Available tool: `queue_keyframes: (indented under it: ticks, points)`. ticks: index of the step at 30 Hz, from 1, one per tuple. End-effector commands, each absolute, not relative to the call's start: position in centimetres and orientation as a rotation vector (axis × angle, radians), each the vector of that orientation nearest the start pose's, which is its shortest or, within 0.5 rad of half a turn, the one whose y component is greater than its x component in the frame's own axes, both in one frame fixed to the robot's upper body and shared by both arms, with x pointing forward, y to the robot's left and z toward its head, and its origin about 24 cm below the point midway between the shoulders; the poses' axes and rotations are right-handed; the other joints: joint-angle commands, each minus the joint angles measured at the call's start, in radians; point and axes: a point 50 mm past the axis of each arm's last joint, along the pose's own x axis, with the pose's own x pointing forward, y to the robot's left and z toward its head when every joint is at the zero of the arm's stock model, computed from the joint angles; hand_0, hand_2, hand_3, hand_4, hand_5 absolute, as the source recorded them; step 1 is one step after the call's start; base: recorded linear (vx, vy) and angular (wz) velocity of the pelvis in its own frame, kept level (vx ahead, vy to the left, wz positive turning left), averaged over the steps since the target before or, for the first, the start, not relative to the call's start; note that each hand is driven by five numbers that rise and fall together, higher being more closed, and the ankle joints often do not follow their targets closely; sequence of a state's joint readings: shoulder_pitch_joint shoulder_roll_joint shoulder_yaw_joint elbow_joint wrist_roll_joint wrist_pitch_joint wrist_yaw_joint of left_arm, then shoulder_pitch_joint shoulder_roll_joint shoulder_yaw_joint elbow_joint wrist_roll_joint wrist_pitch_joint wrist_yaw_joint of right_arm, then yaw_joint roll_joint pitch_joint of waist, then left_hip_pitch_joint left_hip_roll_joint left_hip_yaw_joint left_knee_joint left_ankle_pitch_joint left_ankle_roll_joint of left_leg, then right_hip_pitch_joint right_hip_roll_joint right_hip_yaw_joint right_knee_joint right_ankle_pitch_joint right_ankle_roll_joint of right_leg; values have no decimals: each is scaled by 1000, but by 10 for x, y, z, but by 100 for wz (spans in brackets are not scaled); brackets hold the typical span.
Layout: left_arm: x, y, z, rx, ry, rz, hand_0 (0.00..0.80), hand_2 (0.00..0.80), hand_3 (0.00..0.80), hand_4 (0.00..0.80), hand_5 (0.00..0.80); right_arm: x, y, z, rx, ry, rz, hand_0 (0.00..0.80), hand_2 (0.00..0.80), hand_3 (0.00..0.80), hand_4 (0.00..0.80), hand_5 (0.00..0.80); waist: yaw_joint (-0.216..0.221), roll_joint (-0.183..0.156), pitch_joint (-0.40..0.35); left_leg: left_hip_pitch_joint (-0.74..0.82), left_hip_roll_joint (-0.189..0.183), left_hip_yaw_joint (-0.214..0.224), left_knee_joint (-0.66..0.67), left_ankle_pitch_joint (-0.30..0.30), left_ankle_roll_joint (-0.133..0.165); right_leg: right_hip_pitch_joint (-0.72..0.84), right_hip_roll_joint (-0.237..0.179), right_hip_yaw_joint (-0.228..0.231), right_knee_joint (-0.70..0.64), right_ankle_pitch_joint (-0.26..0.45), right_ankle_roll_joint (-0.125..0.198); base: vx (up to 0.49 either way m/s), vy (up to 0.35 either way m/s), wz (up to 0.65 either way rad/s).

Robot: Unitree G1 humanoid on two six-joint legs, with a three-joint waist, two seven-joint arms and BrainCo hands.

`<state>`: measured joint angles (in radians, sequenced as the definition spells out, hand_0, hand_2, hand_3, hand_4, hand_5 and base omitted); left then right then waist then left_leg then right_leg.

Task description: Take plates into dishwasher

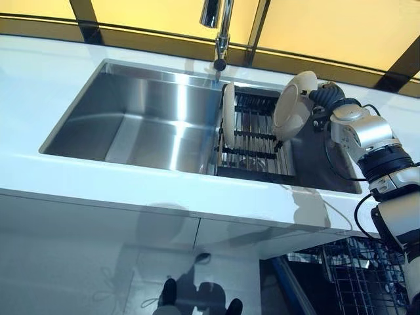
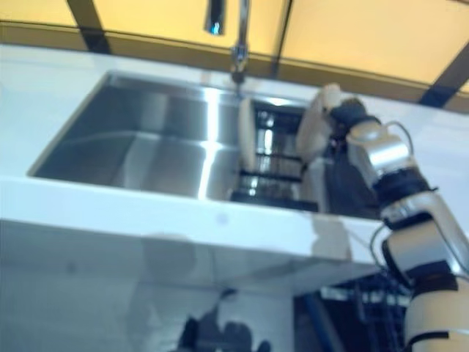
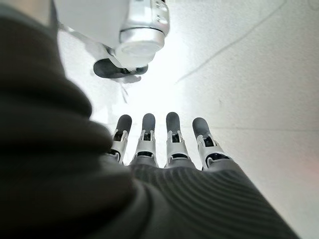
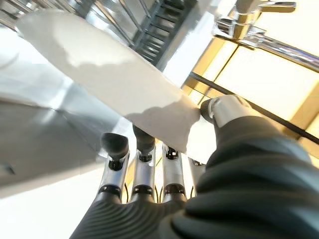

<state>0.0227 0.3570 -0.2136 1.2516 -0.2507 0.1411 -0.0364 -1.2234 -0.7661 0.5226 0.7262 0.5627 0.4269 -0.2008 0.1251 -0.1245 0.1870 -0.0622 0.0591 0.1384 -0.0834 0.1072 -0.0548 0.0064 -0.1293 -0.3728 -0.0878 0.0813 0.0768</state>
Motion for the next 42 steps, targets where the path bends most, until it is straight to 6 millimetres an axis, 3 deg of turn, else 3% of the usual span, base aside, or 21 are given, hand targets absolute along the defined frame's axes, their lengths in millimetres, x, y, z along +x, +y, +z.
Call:
queue_keyframes:
  ticks: [1,8,17,29,32,42]
  points:
    - [35,282,-157,277,1510,179,0,0,0,0,0,389,-251,332,-435,-215,-323,800,800,800,800,800,21,12,-68,70,-20,-1,-4,-118,1,35,-1,4,1,-53,45,0,0,0]
    - [28,284,-157,295,1533,182,0,0,0,0,0,384,-252,339,-412,-253,-322,800,800,800,800,800,11,2,-112,98,-17,14,-4,-127,0,58,0,8,1,-60,47,-2,2,-1]
    - [35,284,-157,317,1514,166,0,0,0,0,0,375,-261,352,-476,-283,-350,800,800,800,800,800,-30,-8,-150,137,-8,56,-4,-142,3,68,9,57,1,-55,52,-42,13,-14]
    - [46,284,-156,340,1502,117,0,0,0,0,0,353,-305,365,-637,-188,-408,800,800,800,800,800,-117,-18,-188,176,9,129,-4,-157,9,51,38,171,1,-38,55,-28,-12,-28]
    - [47,284,-156,351,1508,99,0,0,0,0,0,343,-325,367,-660,-154,-441,800,800,800,800,800,-142,-20,-196,183,16,151,-4,-159,8,47,49,198,1,-37,53,-10,-38,-34]
    - [47,284,-155,365,1521,69,0,0,0,0,0,320,-363,357,-667,-48,-426,800,800,800,800,800,-208,-18,-202,199,26,207,-4,-164,5,34,70,258,1,-31,50,-4,-20,-19]
